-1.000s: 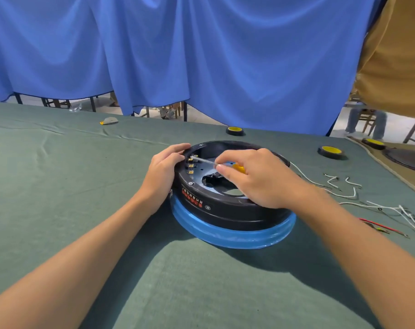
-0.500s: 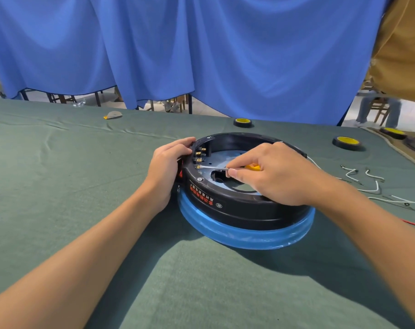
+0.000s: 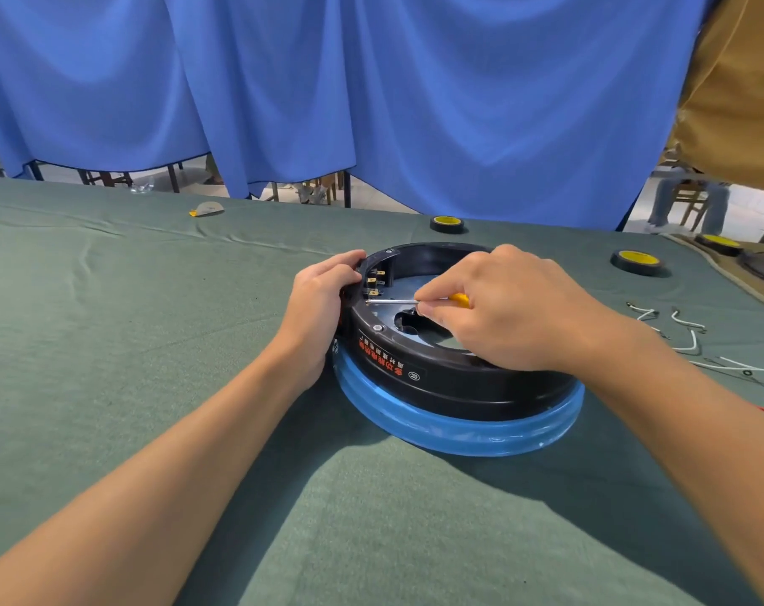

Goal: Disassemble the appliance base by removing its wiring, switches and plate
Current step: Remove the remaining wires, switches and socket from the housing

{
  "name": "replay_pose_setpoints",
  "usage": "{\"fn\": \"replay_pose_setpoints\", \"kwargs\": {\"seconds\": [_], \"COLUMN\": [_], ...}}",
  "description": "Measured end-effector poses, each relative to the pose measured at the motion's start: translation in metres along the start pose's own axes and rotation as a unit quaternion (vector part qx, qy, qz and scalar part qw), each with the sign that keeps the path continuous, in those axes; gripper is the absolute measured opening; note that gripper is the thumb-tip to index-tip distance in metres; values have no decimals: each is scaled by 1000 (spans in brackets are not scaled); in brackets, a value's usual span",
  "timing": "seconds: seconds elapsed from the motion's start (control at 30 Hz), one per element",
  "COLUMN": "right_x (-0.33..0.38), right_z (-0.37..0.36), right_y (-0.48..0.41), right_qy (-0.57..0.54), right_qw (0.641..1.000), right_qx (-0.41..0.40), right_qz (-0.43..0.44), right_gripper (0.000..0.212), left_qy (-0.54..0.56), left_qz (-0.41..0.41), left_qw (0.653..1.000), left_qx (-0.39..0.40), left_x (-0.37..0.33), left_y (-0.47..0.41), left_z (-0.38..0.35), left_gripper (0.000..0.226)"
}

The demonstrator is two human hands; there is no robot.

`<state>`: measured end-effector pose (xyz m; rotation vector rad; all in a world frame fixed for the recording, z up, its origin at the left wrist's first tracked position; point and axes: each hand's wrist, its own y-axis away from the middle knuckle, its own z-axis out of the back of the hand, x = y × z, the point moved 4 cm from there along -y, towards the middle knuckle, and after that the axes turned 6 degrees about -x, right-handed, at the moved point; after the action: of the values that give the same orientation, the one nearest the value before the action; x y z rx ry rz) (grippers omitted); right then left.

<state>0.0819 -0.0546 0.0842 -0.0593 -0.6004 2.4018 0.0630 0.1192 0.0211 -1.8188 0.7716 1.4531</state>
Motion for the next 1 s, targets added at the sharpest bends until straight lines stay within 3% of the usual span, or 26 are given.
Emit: {"fn": "replay_pose_setpoints", "kwargs": {"seconds": [0.23, 0.43, 0.7, 1.0], "right_x": [3, -2, 0, 1], "right_z": [-5, -1, -3, -8], "right_y": [5, 12, 12, 4], "right_qy": [-32, -1, -10, -14], "right_qw": [999, 998, 998, 1000], "right_qx": [7, -61, -30, 15], "right_qz": [-24, -35, -51, -9], "right_gripper": [23, 23, 23, 30], "left_qy": [7, -15, -12, 54], "left_qz": [11, 5, 8, 31], "left_qw": [1000, 1000, 1000, 998], "left_qx": [1, 1, 5, 6], "left_x": [0, -2, -2, -1], "left_y": [3, 2, 3, 5], "left_z": [1, 4, 2, 0], "left_gripper": [39, 39, 40, 40]}}
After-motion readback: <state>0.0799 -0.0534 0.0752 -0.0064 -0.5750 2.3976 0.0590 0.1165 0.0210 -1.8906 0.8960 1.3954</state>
